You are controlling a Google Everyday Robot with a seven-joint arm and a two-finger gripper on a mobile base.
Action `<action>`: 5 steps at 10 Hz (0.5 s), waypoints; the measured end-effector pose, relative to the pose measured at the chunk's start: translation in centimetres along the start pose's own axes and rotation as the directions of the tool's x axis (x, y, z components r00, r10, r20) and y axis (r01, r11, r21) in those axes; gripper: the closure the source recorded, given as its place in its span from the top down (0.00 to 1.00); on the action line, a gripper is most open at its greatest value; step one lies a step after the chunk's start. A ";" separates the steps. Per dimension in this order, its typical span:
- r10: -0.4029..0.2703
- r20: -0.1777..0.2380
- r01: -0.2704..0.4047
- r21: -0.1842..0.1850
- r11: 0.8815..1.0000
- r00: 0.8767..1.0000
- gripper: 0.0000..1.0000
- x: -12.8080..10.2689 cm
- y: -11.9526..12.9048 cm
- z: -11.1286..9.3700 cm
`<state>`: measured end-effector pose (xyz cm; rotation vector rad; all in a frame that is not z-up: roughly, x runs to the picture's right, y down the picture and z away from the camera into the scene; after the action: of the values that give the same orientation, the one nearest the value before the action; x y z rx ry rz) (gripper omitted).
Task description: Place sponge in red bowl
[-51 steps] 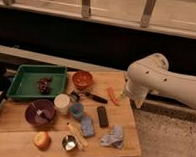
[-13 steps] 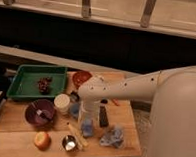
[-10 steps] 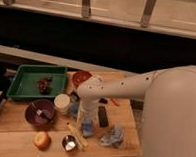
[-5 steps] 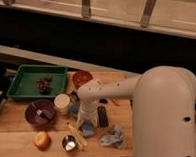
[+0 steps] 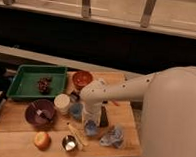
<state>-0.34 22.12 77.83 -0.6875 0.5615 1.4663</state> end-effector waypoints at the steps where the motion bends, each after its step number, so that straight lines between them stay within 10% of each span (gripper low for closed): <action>1: 0.015 0.028 -0.015 0.004 1.000 1.000 0.01 0.3 -0.7 -1.7; 5: 0.073 0.169 -0.082 0.050 0.995 0.983 0.00 -0.3 -3.1 -10.8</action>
<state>3.44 14.22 70.75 -0.4972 0.5028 1.5580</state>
